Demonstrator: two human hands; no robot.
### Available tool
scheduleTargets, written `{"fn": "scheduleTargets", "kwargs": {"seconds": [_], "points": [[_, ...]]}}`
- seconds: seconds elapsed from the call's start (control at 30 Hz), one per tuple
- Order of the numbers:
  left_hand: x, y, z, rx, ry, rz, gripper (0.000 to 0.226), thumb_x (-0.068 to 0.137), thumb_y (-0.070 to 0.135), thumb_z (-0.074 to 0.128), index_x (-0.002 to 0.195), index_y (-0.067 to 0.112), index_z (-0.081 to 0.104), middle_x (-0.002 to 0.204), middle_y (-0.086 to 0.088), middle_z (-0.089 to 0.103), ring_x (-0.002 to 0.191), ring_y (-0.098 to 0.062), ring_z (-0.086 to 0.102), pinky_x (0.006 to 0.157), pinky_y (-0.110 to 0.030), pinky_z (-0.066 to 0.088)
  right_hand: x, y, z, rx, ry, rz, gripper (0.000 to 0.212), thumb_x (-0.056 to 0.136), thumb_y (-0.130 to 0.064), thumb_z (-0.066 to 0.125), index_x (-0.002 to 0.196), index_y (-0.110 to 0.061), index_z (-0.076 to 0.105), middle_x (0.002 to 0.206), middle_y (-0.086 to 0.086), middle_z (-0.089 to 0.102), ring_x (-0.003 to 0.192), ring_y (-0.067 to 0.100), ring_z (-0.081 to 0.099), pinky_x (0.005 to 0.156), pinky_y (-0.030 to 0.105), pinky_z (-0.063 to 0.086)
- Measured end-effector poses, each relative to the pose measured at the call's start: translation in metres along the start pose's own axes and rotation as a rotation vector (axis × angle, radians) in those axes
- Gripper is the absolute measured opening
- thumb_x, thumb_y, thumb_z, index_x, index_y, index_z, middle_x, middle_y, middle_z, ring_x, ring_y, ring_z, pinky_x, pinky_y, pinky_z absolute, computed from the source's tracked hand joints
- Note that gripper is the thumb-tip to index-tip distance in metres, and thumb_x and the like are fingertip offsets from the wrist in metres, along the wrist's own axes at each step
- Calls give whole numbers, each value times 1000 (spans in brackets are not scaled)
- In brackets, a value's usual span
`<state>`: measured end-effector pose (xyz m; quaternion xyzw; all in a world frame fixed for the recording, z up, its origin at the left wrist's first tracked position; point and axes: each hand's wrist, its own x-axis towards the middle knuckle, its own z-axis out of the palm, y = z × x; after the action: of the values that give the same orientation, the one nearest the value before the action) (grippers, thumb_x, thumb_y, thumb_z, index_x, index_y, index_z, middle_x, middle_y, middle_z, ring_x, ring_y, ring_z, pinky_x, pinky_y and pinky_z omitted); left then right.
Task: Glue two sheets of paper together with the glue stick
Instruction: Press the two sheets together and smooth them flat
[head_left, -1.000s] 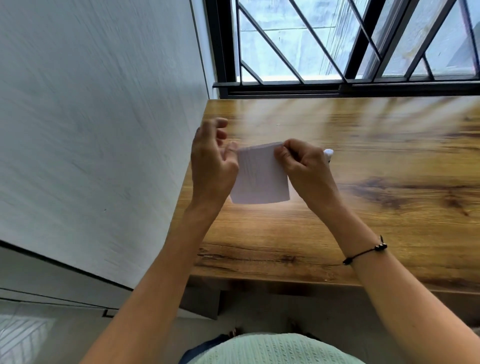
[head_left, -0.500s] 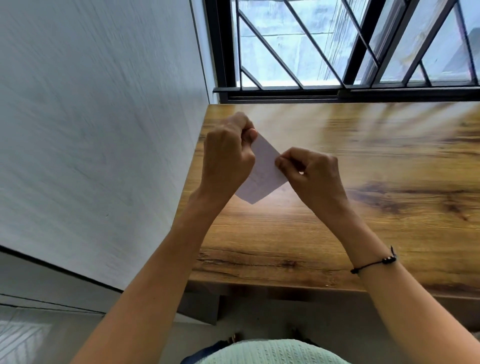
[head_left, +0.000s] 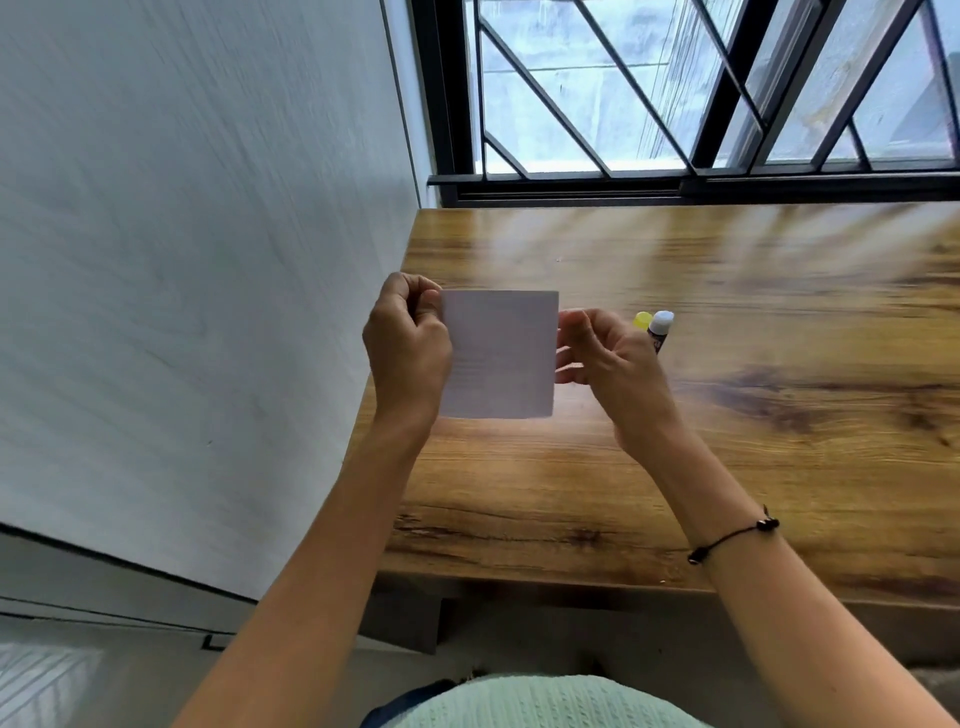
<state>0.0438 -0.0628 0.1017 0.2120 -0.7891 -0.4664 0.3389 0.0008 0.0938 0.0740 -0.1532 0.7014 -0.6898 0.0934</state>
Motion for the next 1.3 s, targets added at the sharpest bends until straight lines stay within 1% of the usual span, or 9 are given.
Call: {"fn": "scheduleTargets", "kwargs": {"seconds": [0.13,0.27,0.4,0.57,0.7,0.83,1.07,1.17,1.3], "points": [[-9,0,8,-40,-43,-37,11,91,9,48,98,16,50,91,5,52,79,-6,53,61,1,43,8,1,12,-1,35,-20,27,87,-31,58,78,-6,62,80,13,58,73,20,50,64,36,41],[-10,7,9,152,-152,243,23,87,6,53,110,9,53,100,4,49,94,-9,50,77,-13,41,18,-1,12,-319,62,-102,30,89,-21,52,63,-7,54,58,3,49,56,13,41,55,29,31],[-4,17,14,250,-361,383,9,86,12,56,92,5,60,88,-3,57,78,-11,49,63,-7,36,19,-13,17,-655,-66,-272,27,88,-16,53,63,-19,61,54,-7,48,51,12,44,49,27,31],[2,22,19,253,-340,388,7,85,4,51,79,7,52,75,-7,55,66,-13,48,56,-13,36,23,-23,18,-678,-18,-374,22,86,-16,56,65,-16,63,46,-17,39,45,6,39,44,12,27],[12,21,19,169,-200,312,7,86,4,52,79,7,52,68,6,49,61,-1,45,57,0,36,22,-16,10,-686,2,-274,28,84,-15,57,57,-10,52,46,-8,42,49,18,41,48,28,31],[13,6,22,131,-153,179,9,88,10,53,79,12,50,67,13,44,63,-3,46,54,4,35,11,1,-3,-583,-8,-106,25,84,-11,54,60,-6,59,56,9,65,57,23,62,63,40,52],[-2,-30,34,124,-105,13,11,88,8,52,77,10,50,63,10,48,58,-1,46,51,1,37,11,26,-3,-552,126,-27,27,86,-14,55,59,-11,55,53,6,59,53,25,59,58,43,53],[-18,-48,37,189,-162,11,5,89,4,48,92,7,50,73,1,53,62,-5,50,52,-6,41,13,41,-2,-652,171,-18,20,87,-14,54,67,-12,56,58,5,56,58,27,56,57,36,46],[-36,-68,44,326,-274,47,27,88,0,46,113,8,42,88,-12,58,69,-23,56,55,-30,45,14,59,3,-786,192,-35,14,88,-13,53,100,-7,59,82,15,68,76,30,63,67,36,51]]}}
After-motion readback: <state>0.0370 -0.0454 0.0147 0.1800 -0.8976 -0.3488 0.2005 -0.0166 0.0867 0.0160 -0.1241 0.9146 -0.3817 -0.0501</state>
